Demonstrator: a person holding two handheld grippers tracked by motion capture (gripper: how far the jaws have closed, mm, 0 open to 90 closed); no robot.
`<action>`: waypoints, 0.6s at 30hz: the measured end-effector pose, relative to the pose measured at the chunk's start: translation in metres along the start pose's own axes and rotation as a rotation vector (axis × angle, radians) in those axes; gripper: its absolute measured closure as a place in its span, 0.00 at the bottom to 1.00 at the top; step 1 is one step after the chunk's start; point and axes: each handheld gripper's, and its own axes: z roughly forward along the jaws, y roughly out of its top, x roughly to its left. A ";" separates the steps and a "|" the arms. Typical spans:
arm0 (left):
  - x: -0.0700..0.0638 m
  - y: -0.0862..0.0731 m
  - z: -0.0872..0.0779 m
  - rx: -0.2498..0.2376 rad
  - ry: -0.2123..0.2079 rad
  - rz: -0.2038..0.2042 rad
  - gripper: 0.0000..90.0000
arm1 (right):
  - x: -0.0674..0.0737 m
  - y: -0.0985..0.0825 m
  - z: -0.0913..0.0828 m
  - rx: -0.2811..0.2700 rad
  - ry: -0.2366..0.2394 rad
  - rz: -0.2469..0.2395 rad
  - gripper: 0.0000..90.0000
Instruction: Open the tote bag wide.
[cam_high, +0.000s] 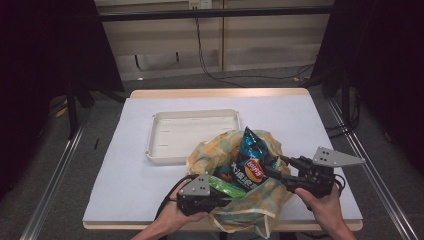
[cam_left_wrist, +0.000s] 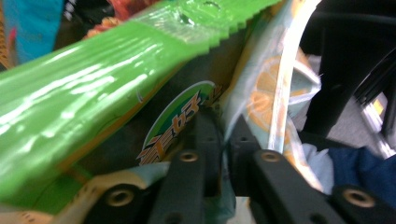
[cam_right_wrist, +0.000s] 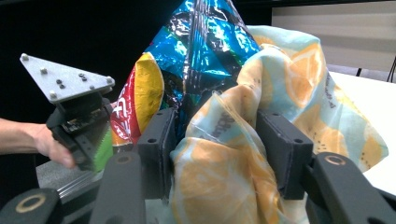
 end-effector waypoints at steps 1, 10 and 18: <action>0.000 0.002 -0.004 -0.009 0.001 0.005 0.89 | 0.000 0.001 0.001 0.001 0.000 0.001 0.54; -0.010 0.024 -0.028 -0.157 -0.036 0.016 0.83 | 0.000 0.009 0.013 0.000 0.013 -0.005 0.52; -0.010 0.025 -0.008 -0.072 -0.017 0.050 0.82 | 0.001 0.011 0.000 0.007 0.019 0.003 0.37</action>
